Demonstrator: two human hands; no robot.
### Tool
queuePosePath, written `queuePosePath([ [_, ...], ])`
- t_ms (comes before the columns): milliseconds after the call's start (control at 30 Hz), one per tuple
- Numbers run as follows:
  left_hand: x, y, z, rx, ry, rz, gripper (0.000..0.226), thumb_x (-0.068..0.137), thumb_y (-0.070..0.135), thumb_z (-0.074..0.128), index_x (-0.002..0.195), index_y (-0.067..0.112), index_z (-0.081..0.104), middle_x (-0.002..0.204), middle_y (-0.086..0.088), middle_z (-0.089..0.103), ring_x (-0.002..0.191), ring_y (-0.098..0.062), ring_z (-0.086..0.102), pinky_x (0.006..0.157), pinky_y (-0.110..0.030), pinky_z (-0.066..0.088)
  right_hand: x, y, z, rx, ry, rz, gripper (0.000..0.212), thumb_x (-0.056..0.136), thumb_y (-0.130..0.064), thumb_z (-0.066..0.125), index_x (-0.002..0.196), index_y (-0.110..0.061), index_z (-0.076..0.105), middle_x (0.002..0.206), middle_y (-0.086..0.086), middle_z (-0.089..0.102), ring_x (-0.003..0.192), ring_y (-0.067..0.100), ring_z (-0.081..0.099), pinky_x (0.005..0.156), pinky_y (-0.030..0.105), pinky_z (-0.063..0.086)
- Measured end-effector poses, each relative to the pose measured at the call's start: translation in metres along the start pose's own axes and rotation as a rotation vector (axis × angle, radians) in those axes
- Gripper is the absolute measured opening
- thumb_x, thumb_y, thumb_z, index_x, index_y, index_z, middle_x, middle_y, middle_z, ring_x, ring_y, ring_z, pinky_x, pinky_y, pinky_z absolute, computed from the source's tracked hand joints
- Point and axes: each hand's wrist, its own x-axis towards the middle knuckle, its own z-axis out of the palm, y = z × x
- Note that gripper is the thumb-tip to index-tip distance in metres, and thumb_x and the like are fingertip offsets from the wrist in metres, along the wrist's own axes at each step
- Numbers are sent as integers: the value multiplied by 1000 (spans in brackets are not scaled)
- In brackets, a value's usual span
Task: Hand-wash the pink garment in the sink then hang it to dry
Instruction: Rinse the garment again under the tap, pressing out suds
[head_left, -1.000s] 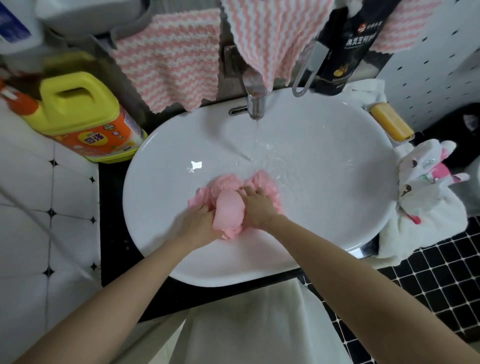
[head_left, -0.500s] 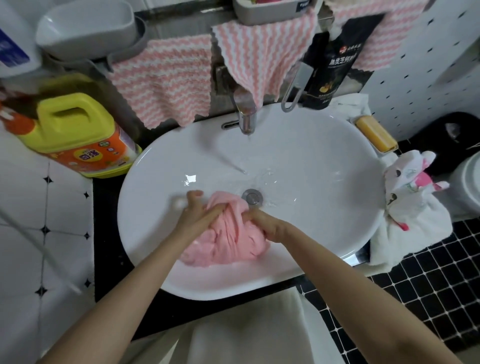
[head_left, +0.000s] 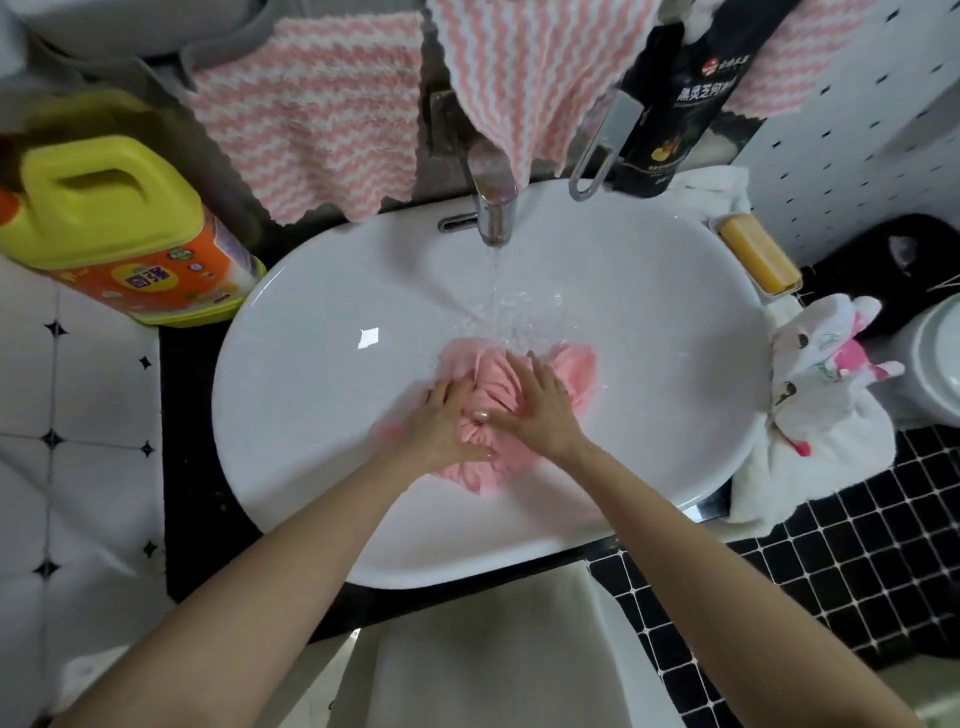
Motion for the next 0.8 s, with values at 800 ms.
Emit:
queuePosePath([
  [800, 45, 4, 17, 189, 315, 76, 118, 56, 77, 52, 150, 12, 20, 158, -7, 15, 146, -24, 9, 116, -54, 9, 55, 45, 18, -364, 45, -345, 72, 91, -63, 7, 152, -26, 10, 158, -8, -9, 146, 17, -8, 112, 40, -24],
])
